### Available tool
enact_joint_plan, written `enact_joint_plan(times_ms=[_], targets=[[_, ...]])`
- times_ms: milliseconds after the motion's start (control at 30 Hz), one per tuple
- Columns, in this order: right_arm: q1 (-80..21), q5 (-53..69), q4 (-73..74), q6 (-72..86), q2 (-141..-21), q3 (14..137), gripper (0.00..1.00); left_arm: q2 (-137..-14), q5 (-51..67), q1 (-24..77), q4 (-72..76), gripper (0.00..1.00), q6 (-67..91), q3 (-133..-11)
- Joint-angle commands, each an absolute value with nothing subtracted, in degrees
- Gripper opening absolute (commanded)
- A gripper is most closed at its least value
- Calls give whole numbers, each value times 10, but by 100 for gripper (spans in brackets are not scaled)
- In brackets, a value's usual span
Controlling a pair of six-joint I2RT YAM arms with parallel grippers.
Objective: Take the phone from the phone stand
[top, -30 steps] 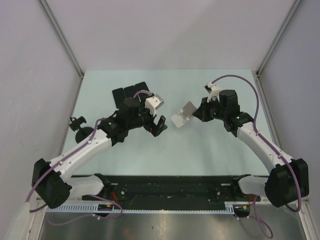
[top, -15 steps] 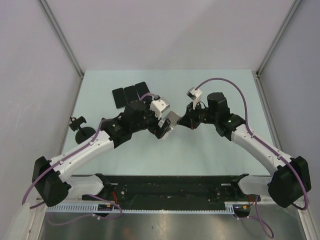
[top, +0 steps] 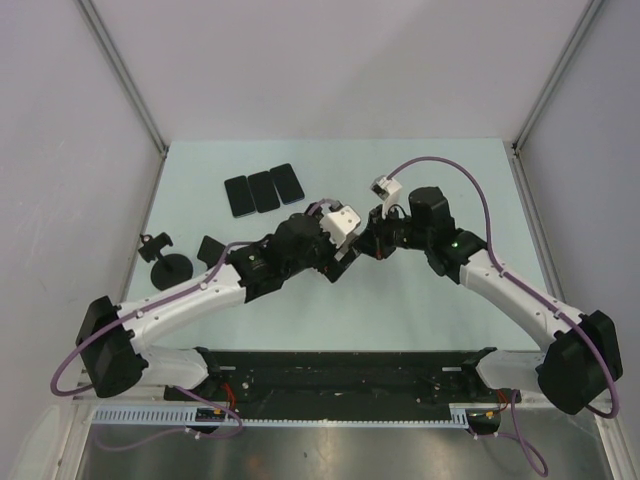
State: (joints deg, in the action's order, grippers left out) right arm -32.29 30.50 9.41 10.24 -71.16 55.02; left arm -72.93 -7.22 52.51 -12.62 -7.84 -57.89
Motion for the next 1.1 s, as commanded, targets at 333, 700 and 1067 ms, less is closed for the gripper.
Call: enact_joint_plan(times_ms=[333, 700, 1067], targets=[[-339, 280, 32, 170, -725, 583, 0, -780, -218, 546, -34, 95, -52, -597], [-338, 277, 7, 212, -753, 583, 8, -795, -243, 546, -32, 35, -42, -581], [-309, 294, -19, 236, -763, 583, 86, -791, -290, 530, -33, 4, 16, -526]])
